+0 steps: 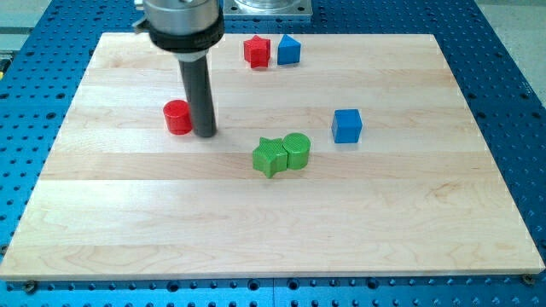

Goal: Move red circle towards red star

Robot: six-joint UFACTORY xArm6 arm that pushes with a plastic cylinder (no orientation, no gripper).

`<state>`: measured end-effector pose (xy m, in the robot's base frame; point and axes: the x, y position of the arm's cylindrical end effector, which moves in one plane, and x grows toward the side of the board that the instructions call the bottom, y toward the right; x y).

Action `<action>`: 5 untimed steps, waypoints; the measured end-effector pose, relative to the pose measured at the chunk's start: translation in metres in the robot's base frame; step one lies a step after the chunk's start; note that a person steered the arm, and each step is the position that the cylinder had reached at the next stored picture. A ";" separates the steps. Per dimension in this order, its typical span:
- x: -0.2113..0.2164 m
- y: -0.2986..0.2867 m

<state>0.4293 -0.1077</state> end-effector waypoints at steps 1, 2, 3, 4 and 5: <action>-0.035 -0.042; -0.064 -0.055; -0.052 -0.066; -0.078 -0.101; -0.106 -0.088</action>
<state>0.3231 -0.1959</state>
